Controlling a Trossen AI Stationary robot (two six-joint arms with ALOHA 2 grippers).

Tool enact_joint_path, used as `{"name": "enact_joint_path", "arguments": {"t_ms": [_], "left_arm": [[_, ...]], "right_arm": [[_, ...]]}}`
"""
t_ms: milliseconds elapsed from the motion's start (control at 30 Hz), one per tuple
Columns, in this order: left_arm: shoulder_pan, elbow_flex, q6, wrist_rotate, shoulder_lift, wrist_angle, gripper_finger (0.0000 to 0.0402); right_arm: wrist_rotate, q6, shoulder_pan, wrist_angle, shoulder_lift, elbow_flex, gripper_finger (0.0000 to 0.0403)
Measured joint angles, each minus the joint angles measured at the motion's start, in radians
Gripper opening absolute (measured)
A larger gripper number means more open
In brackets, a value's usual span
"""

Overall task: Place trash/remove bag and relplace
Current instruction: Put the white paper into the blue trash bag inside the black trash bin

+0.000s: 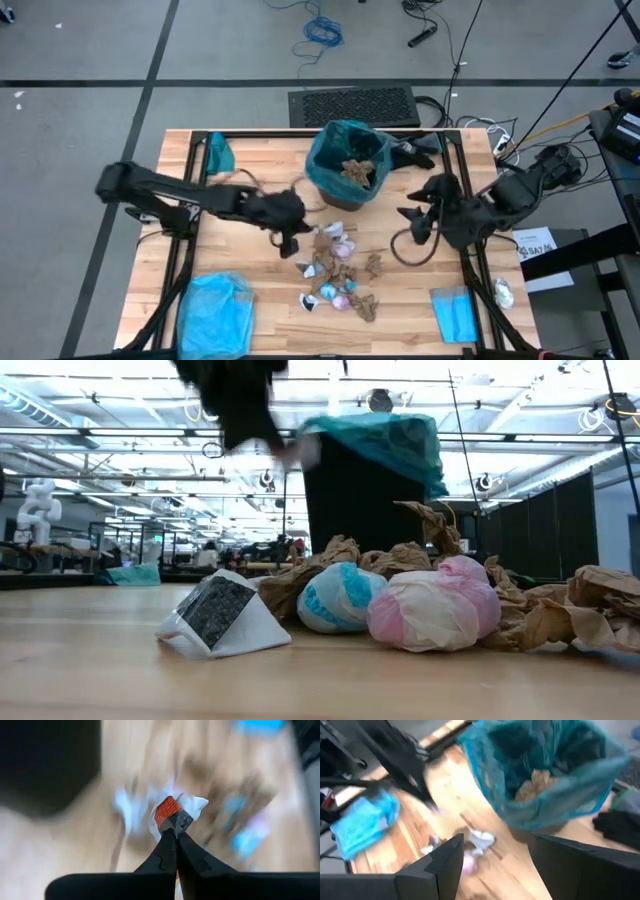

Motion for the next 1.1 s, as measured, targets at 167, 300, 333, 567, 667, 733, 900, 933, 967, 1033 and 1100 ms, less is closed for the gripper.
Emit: {"name": "enact_joint_path", "arguments": {"t_ms": [167, 300, 333, 567, 667, 733, 900, 933, 967, 1033, 1100], "left_arm": [[0.029, 0.128, 0.092, -0.104, -0.128, 0.000, 0.0001], [0.109, 0.221, 0.214, -0.111, -0.104, -0.022, 0.0001], [0.138, 0.238, 0.240, -0.109, -0.085, -0.022, 0.0001], [0.350, 0.300, 0.298, 0.051, 0.110, -0.030, 0.0001], [0.407, 0.326, 0.292, 0.131, 0.161, -0.035, 0.0009], [0.426, 0.344, 0.301, 0.199, 0.166, -0.059, 0.0027], [0.431, 0.386, 0.320, 0.229, 0.145, -0.061, 0.0094], [0.432, 0.396, 0.320, 0.228, 0.138, -0.063, 0.0107], [0.432, 0.405, 0.320, 0.227, 0.129, -0.070, 0.0119], [0.428, 0.426, 0.318, 0.226, 0.112, -0.080, 0.0139], [0.422, 0.443, 0.318, 0.217, 0.091, -0.097, 0.0154]], "right_arm": [[-0.023, 0.135, 0.040, 0.033, 0.001, -0.137, 0.0212], [-0.069, 0.188, 0.052, 0.199, 0.002, -0.281, 0.0212], [-0.081, 0.196, 0.052, 0.253, 0.002, -0.318, 0.0212], [-0.143, 0.235, 0.057, 0.583, 0.002, -0.508, 0.0212], [-0.195, 0.218, 0.066, 0.658, 0.008, -0.551, 0.0212], [-0.238, 0.202, 0.072, 0.691, 0.021, -0.574, 0.0212], [-0.341, 0.191, 0.078, 0.732, 0.091, -0.623, 0.0212], [-0.359, 0.191, 0.077, 0.745, 0.109, -0.629, 0.0213], [-0.371, 0.191, 0.077, 0.753, 0.131, -0.631, 0.0214], [-0.395, 0.190, 0.077, 0.767, 0.174, -0.632, 0.0217], [-0.412, 0.194, 0.075, 0.775, 0.217, -0.632, 0.0221]]}}
